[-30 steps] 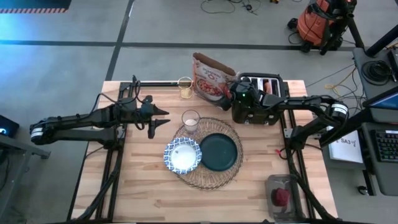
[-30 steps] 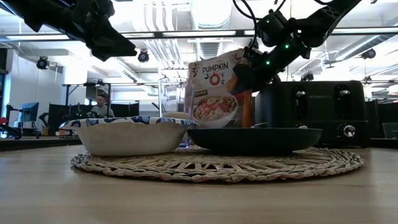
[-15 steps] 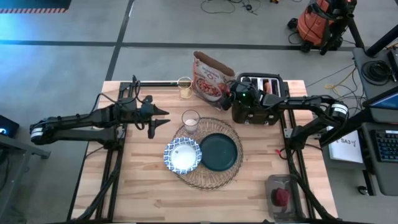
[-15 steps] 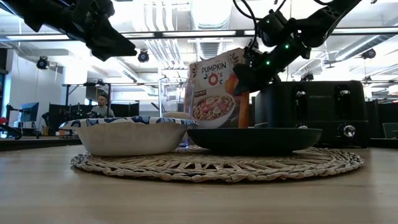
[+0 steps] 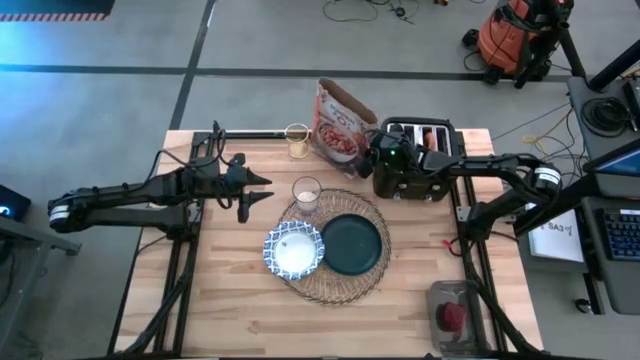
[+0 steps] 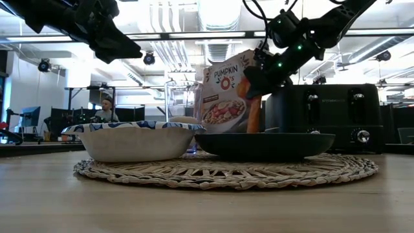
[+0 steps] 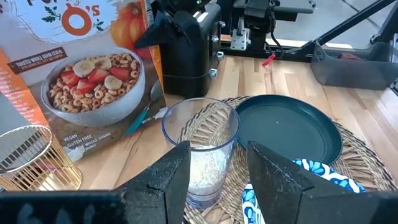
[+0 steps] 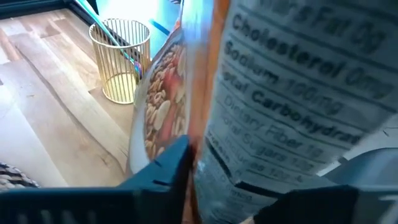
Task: Arrange a breakfast setting
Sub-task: Pour the cereal from the orange cereal box into the white bowl
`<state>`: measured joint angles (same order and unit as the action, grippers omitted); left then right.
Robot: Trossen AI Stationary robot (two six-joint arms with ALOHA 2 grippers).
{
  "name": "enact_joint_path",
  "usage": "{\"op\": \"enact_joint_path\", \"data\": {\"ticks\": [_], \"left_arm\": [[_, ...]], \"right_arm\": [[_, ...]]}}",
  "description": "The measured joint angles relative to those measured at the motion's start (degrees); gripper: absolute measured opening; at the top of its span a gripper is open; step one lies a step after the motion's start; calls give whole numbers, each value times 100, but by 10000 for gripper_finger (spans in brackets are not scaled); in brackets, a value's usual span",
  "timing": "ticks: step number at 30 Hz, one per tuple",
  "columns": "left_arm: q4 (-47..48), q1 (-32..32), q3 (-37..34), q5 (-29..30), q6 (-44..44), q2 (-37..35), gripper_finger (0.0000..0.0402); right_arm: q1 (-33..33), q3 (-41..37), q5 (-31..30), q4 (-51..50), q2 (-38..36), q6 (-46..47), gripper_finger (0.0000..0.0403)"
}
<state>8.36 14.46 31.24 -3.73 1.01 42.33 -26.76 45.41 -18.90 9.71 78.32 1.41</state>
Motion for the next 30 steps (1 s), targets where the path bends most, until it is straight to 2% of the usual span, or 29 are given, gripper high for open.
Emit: {"op": "enact_joint_path", "data": {"ticks": [8, 18, 23, 30], "left_arm": [[-2, 0, 0, -28, 91, 0, 142], [-317, 0, 0, -33, 423, 0, 142], [-551, 2, 0, -31, 631, 0, 142], [-808, 0, 0, -3, 897, 2, 143]], "right_arm": [[2, -8, 46, -93, -115, -126, 15], [0, -20, 359, -402, -1179, -339, 9], [0, -18, 1095, -531, -1867, -351, 9], [0, -11, 2777, -531, -2652, -295, 9]]}}
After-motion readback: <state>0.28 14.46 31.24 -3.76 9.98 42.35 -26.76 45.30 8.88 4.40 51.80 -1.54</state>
